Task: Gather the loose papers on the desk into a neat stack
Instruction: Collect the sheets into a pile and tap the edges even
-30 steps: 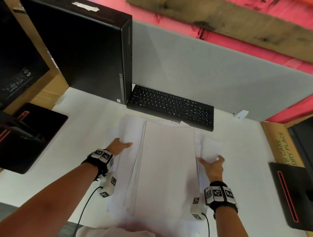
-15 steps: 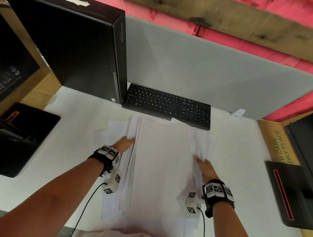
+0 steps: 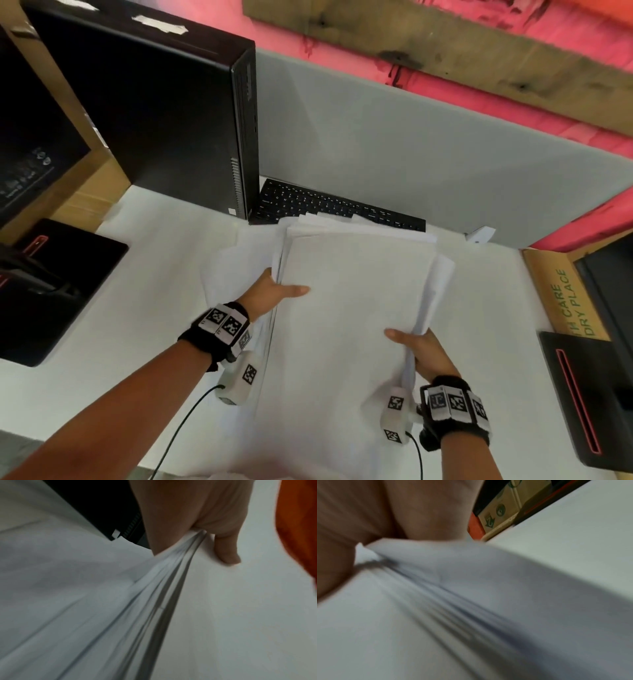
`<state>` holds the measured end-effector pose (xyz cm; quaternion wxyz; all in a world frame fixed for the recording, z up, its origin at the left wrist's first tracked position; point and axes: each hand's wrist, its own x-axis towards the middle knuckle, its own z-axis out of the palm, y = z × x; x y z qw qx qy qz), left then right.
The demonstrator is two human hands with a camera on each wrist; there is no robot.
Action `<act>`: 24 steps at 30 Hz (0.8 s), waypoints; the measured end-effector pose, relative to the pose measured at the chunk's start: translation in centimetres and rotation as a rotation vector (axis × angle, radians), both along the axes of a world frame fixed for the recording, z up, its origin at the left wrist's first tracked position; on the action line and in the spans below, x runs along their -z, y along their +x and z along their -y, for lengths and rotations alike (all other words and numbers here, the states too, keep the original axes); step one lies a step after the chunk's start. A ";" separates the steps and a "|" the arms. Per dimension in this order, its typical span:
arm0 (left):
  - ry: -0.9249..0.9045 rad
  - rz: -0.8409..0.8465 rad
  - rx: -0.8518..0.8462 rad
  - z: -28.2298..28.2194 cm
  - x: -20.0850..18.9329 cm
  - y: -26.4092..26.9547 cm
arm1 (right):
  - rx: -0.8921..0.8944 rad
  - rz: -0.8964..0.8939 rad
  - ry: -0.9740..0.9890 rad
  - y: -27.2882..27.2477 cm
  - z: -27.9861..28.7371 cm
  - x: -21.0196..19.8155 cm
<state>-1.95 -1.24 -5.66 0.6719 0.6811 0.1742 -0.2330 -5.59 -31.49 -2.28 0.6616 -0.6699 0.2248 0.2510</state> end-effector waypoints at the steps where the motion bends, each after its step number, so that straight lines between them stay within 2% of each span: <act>1: 0.007 0.018 -0.012 -0.2 -1.4 -0.2 | 0.002 0.032 0.017 -0.1 0.1 -0.5; 5: 0.009 0.060 -0.075 0.1 -2.5 -0.5 | 0.042 0.097 -0.014 0.0 -0.3 -0.7; 6: 0.047 0.029 -0.056 0.2 -2.4 -0.8 | 0.065 0.099 -0.046 0.1 -0.7 -0.4; 9: 0.201 0.135 0.123 -0.3 0.6 -1.3 | 0.135 0.079 -0.134 0.1 -1.6 0.6; 11: 0.340 0.188 0.179 -0.4 0.1 -2.0 | 0.128 0.069 -0.172 0.0 -1.9 1.2; 14: 0.540 0.222 0.092 -1.5 -0.2 -2.9 | 0.141 0.061 -0.178 -0.6 -1.4 1.7; 17: 0.650 0.226 -0.107 -3.2 0.4 -3.1 | 0.142 0.066 -0.107 -1.4 -0.6 1.2; 20: 0.509 0.239 -0.338 -4.3 0.1 -2.9 | 0.164 0.070 -0.023 -1.8 0.1 0.7; 24: 0.130 0.188 -0.579 -5.5 0.0 -2.3 | 0.160 0.065 0.037 -2.0 0.6 0.5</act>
